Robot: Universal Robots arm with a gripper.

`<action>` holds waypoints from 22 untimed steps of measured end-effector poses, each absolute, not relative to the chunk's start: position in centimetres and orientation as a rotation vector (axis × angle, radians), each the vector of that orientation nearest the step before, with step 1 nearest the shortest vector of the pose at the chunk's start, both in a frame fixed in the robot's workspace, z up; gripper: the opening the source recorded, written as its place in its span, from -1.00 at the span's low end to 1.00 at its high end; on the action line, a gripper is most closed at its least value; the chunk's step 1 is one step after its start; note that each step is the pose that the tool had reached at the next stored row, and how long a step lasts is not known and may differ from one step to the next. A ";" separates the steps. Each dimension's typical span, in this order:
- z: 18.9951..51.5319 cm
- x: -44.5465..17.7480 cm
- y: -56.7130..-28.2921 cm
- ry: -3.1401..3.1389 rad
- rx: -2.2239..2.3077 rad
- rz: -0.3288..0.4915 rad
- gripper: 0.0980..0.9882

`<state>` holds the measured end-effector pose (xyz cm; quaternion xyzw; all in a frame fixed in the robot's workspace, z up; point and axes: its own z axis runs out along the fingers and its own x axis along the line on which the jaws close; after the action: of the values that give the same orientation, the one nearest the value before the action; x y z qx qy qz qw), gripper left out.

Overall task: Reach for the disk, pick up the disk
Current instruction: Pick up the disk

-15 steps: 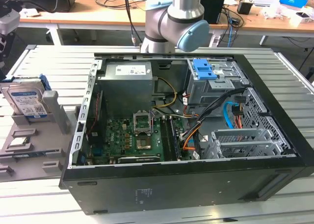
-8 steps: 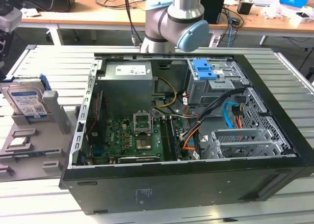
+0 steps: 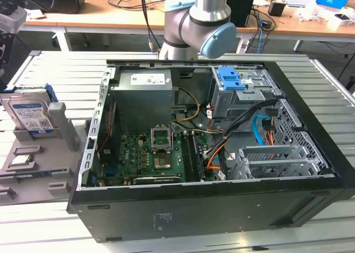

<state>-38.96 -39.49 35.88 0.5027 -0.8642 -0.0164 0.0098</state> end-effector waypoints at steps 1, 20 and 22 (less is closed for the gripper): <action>35.9 -39.0 -39.5 -2.691 1.582 -0.051 -0.98; 35.9 -39.0 -39.5 -2.473 1.899 -0.047 -0.98; 35.9 -39.0 -39.5 -2.433 1.949 -0.046 -0.98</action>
<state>-38.96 -39.49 35.89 0.6251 -0.7803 -0.0148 0.0121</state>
